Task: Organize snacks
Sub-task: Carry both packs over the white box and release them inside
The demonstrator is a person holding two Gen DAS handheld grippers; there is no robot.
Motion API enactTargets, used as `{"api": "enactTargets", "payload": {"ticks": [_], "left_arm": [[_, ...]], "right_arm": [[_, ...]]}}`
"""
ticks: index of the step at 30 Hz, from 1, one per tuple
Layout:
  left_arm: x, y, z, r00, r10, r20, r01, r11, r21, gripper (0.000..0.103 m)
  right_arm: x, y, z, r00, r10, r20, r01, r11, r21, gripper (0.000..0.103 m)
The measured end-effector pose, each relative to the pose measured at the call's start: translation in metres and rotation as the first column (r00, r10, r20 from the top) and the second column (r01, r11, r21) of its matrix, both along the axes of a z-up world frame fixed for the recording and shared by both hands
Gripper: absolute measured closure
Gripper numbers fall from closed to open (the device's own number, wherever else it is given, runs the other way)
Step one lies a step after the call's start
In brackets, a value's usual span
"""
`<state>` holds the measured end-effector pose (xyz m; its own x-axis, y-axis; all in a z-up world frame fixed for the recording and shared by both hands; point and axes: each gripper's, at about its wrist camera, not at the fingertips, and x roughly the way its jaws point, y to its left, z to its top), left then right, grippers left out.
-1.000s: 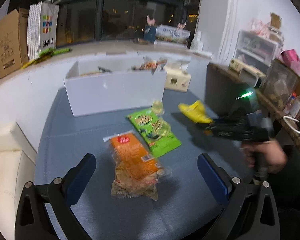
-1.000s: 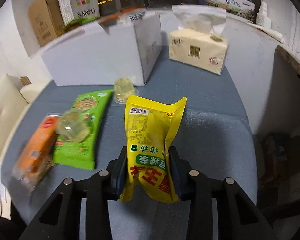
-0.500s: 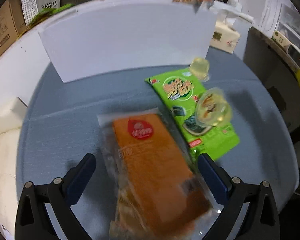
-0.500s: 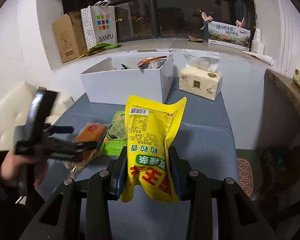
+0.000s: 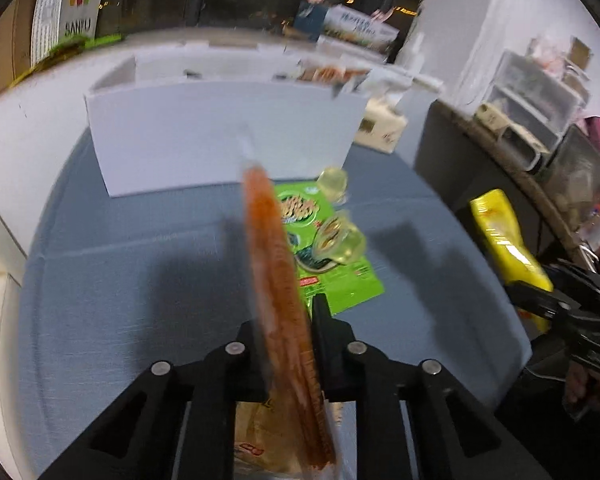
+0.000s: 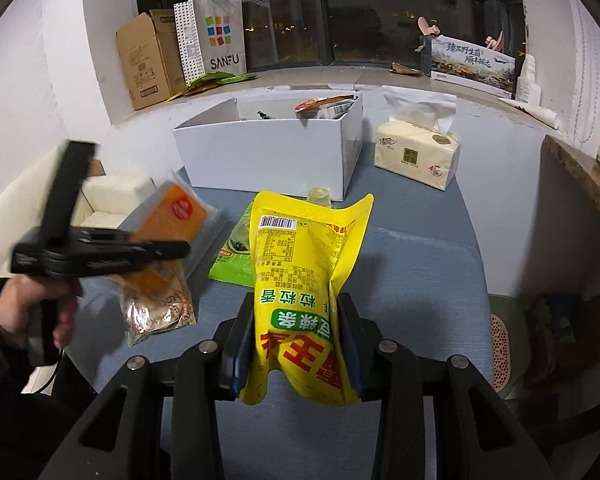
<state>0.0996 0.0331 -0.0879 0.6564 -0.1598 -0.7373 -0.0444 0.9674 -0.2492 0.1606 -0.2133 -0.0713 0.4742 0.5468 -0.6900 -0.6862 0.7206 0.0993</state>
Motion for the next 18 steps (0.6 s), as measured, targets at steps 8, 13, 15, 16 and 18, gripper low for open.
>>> {"api": "enactTargets", "payload": {"ticks": [8, 13, 15, 16, 18], "left_arm": [[-0.016, 0.008, 0.036, 0.996, -0.013, 0.084, 0.014, 1.000, -0.006, 0.088], [0.003, 0.022, 0.038, 0.996, -0.013, 0.085, 0.018, 0.998, -0.052, 0.087], [0.010, 0.029, 0.038, 0.995, 0.014, 0.100, -0.010, 0.999, -0.039, 0.087], [0.014, 0.032, 0.039, 0.995, 0.018, 0.102, -0.015, 0.999, -0.033, 0.087], [0.016, 0.037, 0.046, 0.992, 0.025, 0.122, -0.022, 0.999, -0.030, 0.087]], "right_arm": [[-0.002, 0.017, 0.007, 0.999, 0.049, 0.011, -0.049, 0.999, 0.018, 0.061], [0.003, 0.034, 0.014, 0.996, 0.084, 0.014, -0.084, 0.996, 0.023, 0.061], [0.006, 0.039, 0.017, 0.996, 0.094, 0.008, -0.094, 0.995, 0.035, 0.061], [0.007, 0.040, 0.018, 0.995, 0.097, 0.009, -0.097, 0.995, 0.036, 0.061], [0.009, 0.044, 0.019, 0.995, 0.101, 0.012, -0.101, 0.994, 0.031, 0.061]]}}
